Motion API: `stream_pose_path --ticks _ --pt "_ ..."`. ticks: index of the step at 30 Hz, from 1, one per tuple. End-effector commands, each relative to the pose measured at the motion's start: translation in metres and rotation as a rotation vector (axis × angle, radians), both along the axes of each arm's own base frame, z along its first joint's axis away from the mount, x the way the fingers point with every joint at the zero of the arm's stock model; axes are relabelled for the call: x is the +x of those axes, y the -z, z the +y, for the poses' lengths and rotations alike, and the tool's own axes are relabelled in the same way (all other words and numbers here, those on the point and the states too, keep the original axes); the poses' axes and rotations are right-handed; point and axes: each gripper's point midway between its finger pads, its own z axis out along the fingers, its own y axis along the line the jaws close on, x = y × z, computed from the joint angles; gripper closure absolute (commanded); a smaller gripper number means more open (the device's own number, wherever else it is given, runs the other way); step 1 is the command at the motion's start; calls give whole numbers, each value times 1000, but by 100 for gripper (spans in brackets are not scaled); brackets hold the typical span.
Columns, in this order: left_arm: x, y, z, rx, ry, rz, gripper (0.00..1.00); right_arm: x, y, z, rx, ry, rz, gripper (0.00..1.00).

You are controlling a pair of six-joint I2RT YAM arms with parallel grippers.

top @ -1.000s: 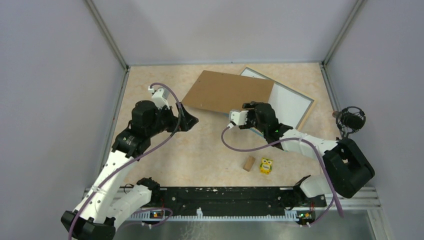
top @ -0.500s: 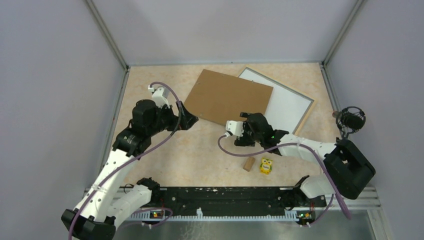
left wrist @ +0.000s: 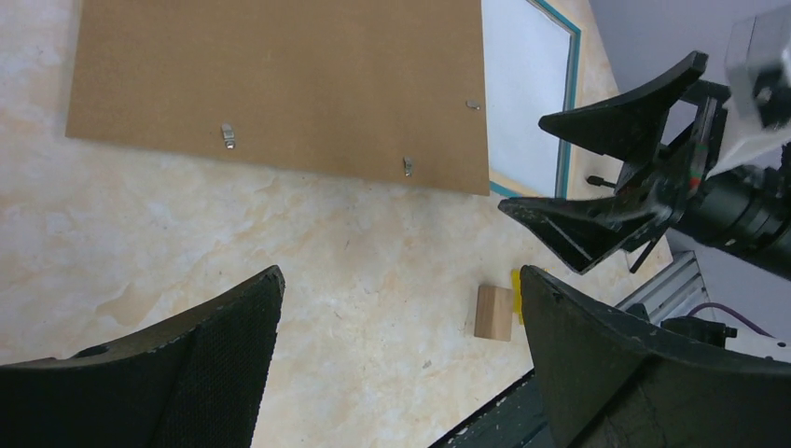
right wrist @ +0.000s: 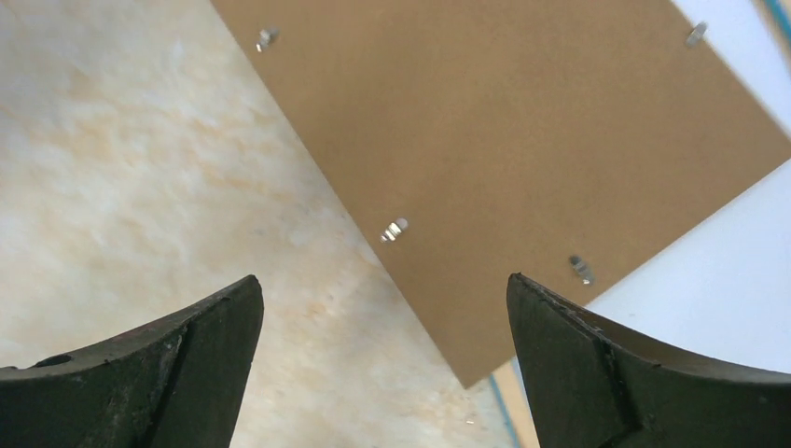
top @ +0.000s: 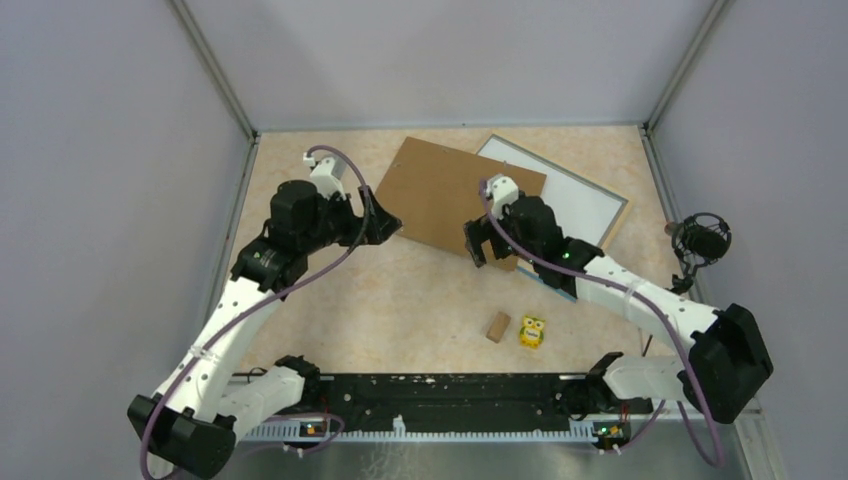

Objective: Put the photo into the frame
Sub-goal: Turn over the photo frame item on the photo frame, then pick up the photo frame item from the photo frame.

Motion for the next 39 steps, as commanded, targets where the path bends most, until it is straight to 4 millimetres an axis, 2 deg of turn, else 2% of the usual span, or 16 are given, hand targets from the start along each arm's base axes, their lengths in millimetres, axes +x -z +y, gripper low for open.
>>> stream_pose_path --ticks 1,4,6,10,18,21,22,24,27,30,39 --pt "14 -22 -15 -23 66 -53 2 13 -14 3 304 180 270 1" --pt "19 -18 -30 -33 152 -36 2 28 -8 -13 463 226 406 1" --pt "23 -16 -37 -44 180 -22 1 38 -3 -31 558 266 445 1" --pt "35 -17 -48 -55 216 -14 2 51 29 -69 645 406 551 1" --pt "64 -50 -64 -54 278 -125 2 52 41 -105 806 444 581 1" --pt "74 -63 -68 -17 314 -172 2 47 49 -103 836 406 612 5" --pt "79 -66 -67 5 311 -198 2 49 53 -111 846 425 605 6" --pt "85 -73 -65 31 301 -246 2 49 63 -113 846 429 615 8" --pt "90 -75 -66 46 310 -298 2 48 73 -109 855 399 639 17" --pt "88 -70 -72 36 350 -303 2 48 83 -109 862 408 640 22" --pt "71 -44 -84 -30 378 -282 2 50 99 -106 900 406 652 28"
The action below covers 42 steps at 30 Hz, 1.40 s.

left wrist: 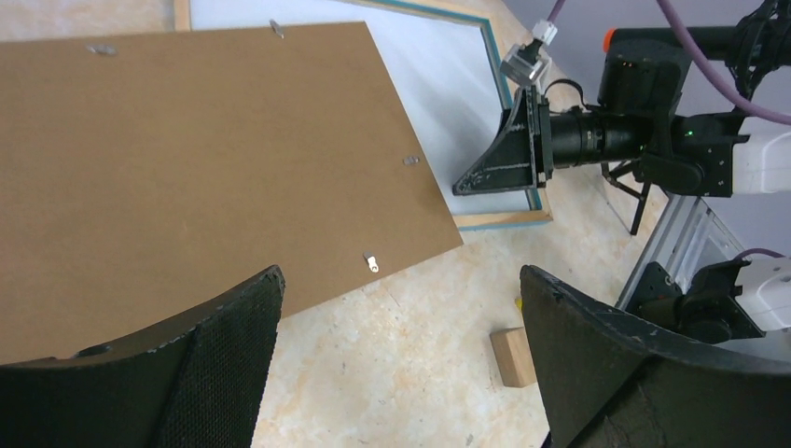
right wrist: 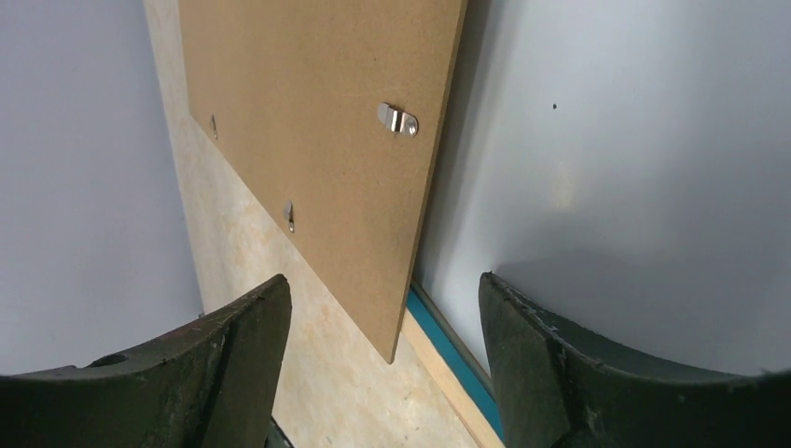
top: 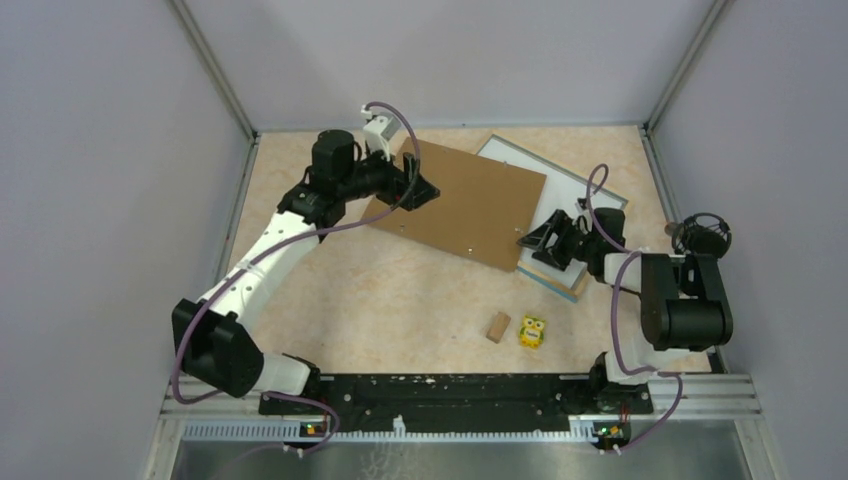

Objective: Put the photo into the frame
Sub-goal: Pick up the photo frame item from the photo frame.

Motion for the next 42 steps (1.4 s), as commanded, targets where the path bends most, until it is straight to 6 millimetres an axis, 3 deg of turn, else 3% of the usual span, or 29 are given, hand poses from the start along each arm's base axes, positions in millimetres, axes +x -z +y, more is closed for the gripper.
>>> stream_pose_path --ticks 1,7,13,28,32,36,42 --pt "-8 -12 -8 -71 34 -62 2 14 -10 3 43 -2 -83 29" --pt "-10 3 -9 -70 35 -44 2 22 -15 10 123 -8 -87 41" --pt "-11 22 -10 -34 21 -34 2 26 -13 13 140 -5 -98 43" --pt "-16 26 -11 -50 25 -24 1 44 -3 45 246 -30 -116 56" --pt "-24 19 -16 -61 42 -33 2 50 -2 45 268 4 -129 68" --pt "-37 9 -23 -71 65 -65 2 55 -16 46 283 23 -174 83" --pt "-46 -7 -18 -102 58 -93 2 54 -71 51 263 38 -244 100"
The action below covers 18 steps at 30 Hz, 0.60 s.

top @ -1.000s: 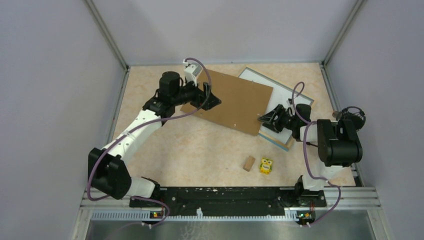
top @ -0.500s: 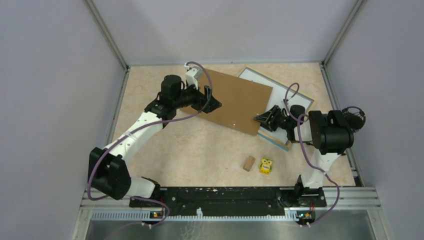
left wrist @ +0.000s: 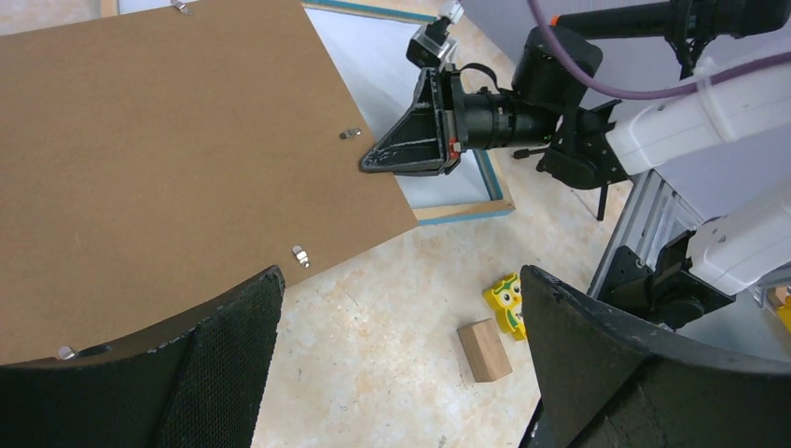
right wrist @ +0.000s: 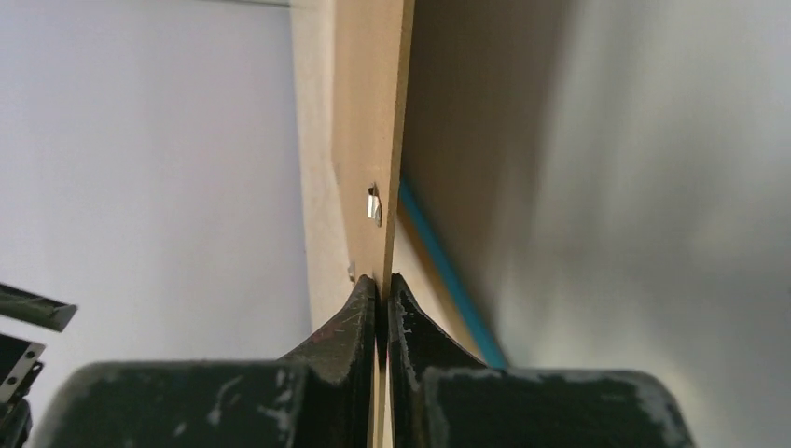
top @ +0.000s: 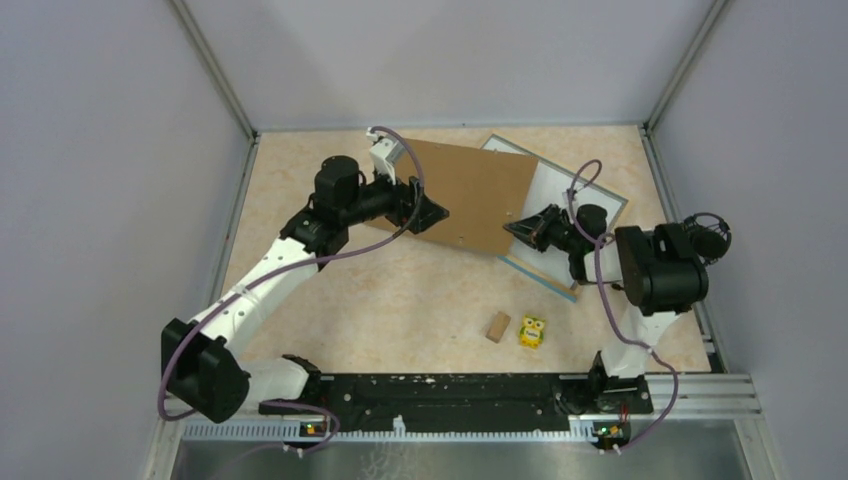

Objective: Put the photo into the frame
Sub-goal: Pick up the photo frame item from the photo frame.

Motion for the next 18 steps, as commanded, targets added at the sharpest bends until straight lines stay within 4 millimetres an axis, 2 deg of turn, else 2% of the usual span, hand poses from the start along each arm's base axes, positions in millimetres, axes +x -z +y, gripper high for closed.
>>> stream_pose_path --ticks 1,7,12,18 --pt "-7 -32 6 -57 -12 -90 1 10 -72 4 -29 29 -175 100" --pt "6 -33 23 -7 -107 -163 1 1 -129 -5 -43 90 -196 100" --pt "20 -22 34 28 -168 -146 1 -12 -178 -24 -68 164 -217 100" --pt "25 -25 44 9 -188 -141 1 -24 -212 -52 35 186 -207 100"
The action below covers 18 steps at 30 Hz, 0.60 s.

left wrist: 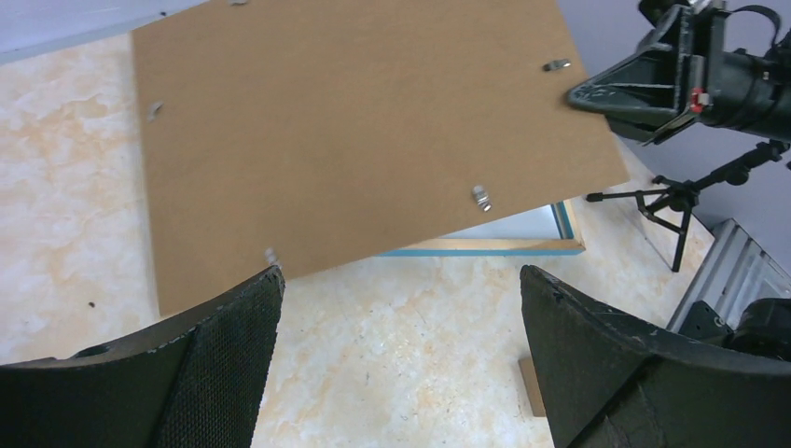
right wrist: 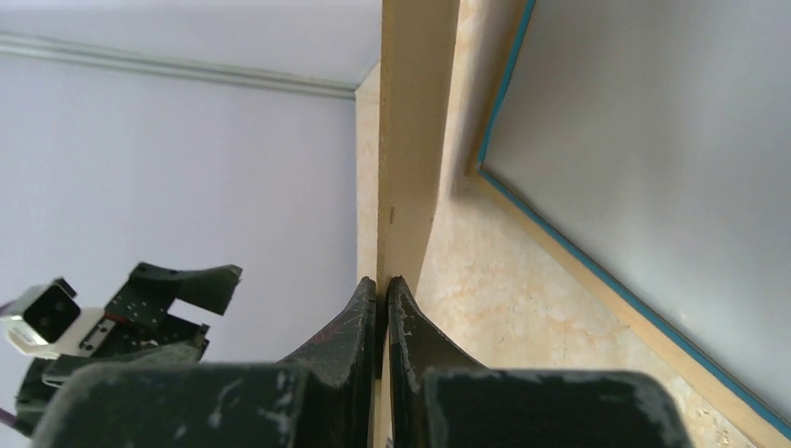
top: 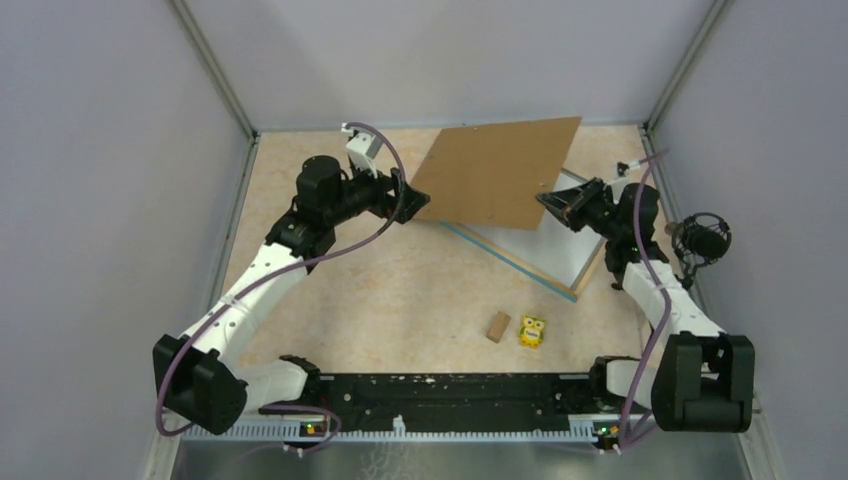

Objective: Put the photo into the frame
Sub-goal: Pick up the photo frame item from the photo frame.

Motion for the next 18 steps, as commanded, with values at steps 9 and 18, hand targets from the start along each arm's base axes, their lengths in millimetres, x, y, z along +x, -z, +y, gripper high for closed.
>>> stream_pose_path --ticks 9,18 --pt "11 3 5 -44 -2 25 1 -9 -76 -44 53 60 -96 100" --pt "6 -3 0 -76 34 23 1 -21 -68 -70 54 74 -100 100"
